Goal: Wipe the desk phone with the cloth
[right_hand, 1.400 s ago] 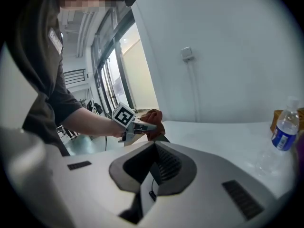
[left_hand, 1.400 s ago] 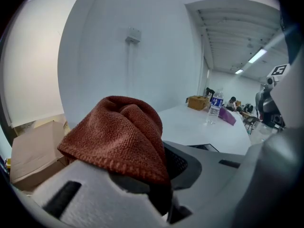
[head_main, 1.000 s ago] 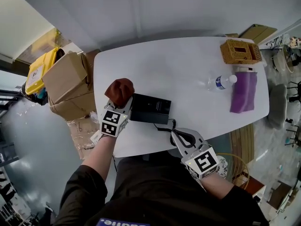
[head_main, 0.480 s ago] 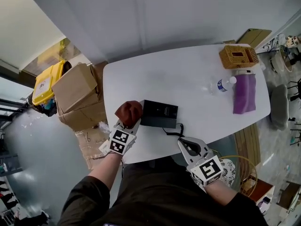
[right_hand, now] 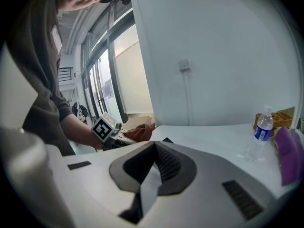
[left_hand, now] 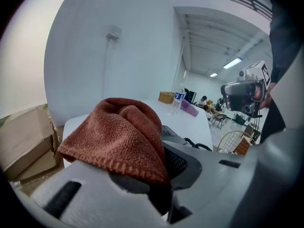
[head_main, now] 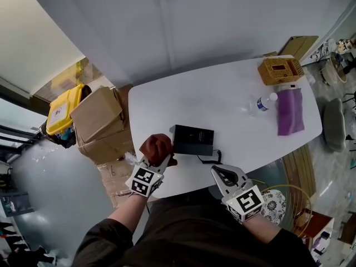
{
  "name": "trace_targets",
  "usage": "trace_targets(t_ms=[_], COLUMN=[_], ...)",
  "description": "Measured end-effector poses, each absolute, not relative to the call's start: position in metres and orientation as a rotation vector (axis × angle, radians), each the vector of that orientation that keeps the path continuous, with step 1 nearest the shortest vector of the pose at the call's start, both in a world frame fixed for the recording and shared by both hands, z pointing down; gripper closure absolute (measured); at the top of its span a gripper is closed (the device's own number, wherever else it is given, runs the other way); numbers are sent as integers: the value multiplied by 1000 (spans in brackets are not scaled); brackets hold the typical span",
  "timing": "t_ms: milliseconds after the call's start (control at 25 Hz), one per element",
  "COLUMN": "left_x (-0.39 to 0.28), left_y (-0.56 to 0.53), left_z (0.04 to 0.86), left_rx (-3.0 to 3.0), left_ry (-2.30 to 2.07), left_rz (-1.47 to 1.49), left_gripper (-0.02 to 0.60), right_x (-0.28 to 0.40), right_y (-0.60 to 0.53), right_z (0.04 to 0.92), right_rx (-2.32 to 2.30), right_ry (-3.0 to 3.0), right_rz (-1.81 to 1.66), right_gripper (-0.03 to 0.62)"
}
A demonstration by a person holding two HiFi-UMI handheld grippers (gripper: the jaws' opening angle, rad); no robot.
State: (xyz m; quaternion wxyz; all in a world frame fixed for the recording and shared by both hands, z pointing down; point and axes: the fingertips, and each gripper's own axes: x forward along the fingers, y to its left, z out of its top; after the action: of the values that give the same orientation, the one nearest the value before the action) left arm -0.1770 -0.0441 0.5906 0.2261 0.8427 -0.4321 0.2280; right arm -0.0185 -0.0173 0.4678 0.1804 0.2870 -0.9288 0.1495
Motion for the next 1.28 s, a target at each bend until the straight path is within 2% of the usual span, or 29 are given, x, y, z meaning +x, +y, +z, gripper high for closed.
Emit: trace_targets(t_ms=[360,720,1280], left_x=[-147,-119,-97], left_y=[-123,-171,-93], left_z=[519,588,616], left_rx=[2508,2439,2303], left_ry=[-1249,-1153,-982], left_rz=[594,1019,1192], left_gripper=[525,525,525], right_x=[-3,28,43], right_y=[-37,-58,-70], right_z=[467,485,489], right_rx=[827,846,866], right_ry=[-2642,-2614,-2632], right_rz=[433,480,513], right_gripper=[568,568,568])
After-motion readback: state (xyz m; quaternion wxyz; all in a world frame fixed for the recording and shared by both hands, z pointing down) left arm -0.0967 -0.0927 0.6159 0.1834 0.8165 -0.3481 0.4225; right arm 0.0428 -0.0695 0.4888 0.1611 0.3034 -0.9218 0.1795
